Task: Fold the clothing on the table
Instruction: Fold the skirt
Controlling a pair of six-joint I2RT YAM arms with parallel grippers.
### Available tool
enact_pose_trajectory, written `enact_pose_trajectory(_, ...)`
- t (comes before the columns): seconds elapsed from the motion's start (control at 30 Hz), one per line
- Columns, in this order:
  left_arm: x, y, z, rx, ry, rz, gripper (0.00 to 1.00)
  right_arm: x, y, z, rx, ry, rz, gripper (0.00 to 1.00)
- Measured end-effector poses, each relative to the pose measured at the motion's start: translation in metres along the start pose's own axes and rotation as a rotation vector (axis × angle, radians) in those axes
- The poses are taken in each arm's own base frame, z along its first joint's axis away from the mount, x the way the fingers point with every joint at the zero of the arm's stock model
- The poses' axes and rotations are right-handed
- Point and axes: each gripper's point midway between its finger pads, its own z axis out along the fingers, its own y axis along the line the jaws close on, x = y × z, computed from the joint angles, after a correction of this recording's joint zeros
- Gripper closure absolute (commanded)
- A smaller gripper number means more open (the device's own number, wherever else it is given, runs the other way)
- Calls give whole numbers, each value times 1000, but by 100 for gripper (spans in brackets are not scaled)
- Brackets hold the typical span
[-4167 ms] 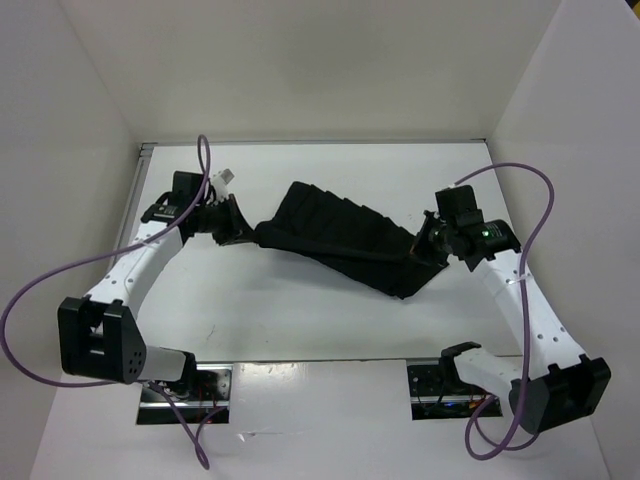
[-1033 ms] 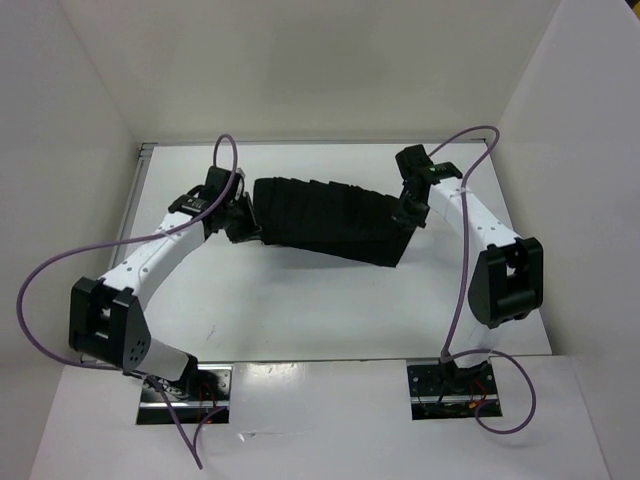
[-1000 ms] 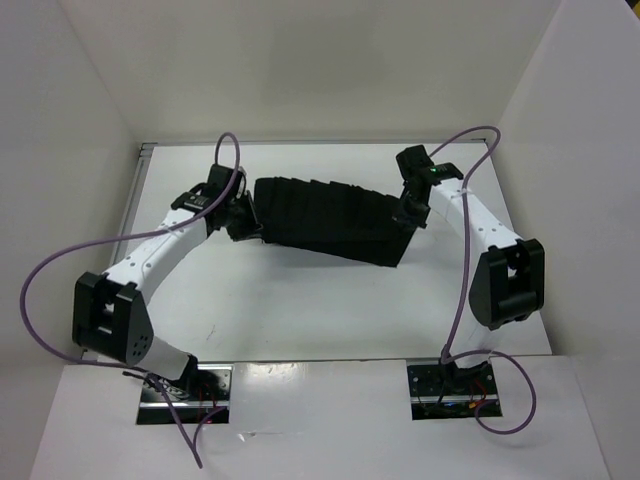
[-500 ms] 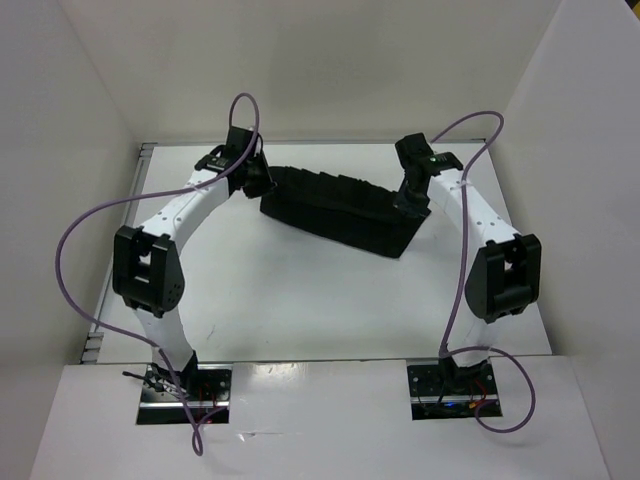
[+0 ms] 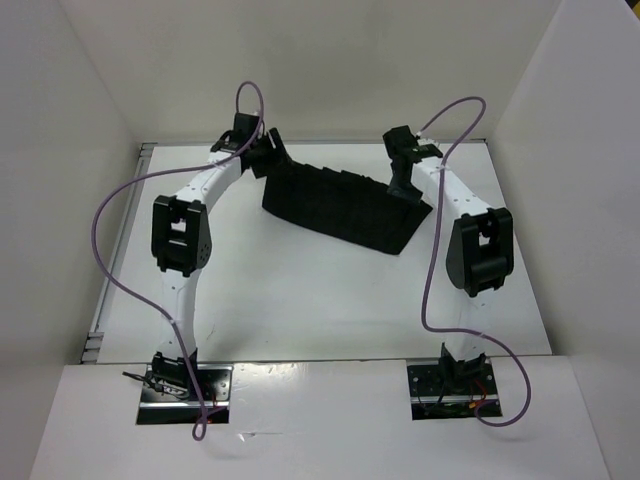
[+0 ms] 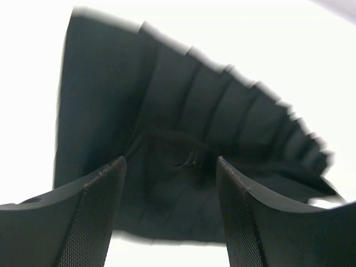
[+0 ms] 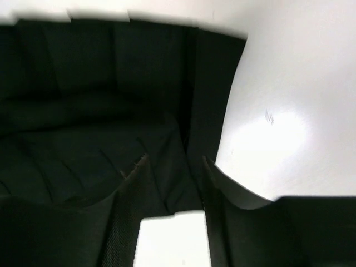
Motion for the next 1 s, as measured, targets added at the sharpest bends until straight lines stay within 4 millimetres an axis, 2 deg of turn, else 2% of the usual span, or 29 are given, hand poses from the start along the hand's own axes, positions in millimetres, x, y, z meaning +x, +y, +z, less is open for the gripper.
enact_pose_trajectory(0.1,-40,-21,1,88,-66,-2,27,-28,4,-4,0,-105,33,45)
enact_pose_trajectory(0.13,-51,-27,-4,106,-90,2,27,-39,7,-7,-13,-148,50,41)
enact_pose_trajectory(0.2,-70,-34,-16,128,-137,9,26,-56,12,-19,-37,-217,74,39)
enact_pose_trajectory(0.27,-79,-36,-29,141,-168,15,26,-68,14,-36,-74,-271,89,38)
enact_pose_trajectory(0.33,-76,-36,-42,153,-169,18,38,-74,16,-59,-113,-308,94,38)
enact_pose_trajectory(0.37,-71,-34,-46,161,-166,26,47,-76,18,-68,-133,-319,97,39)
enact_pose_trajectory(0.4,-62,-29,-50,161,-156,31,60,-76,20,-75,-157,-325,99,39)
enact_pose_trajectory(0.43,-50,-22,-53,154,-137,36,84,-73,23,-80,-178,-323,96,40)
enact_pose_trajectory(0.5,-26,-9,-51,134,-95,34,100,-57,26,-78,-207,-287,74,49)
enact_pose_trajectory(0.53,-15,-3,-47,126,-76,41,100,-47,29,-72,-219,-263,63,55)
enact_pose_trajectory(0.57,-4,3,-42,114,-51,45,100,-33,31,-64,-225,-229,45,67)
enact_pose_trajectory(0.67,23,19,-20,81,23,50,100,6,38,-37,-236,-111,-2,84)
enact_pose_trajectory(0.83,45,26,22,58,92,66,100,40,59,3,-246,18,-41,88)
enact_pose_trajectory(1.0,55,33,35,6,110,70,100,61,73,34,-235,102,-66,89)
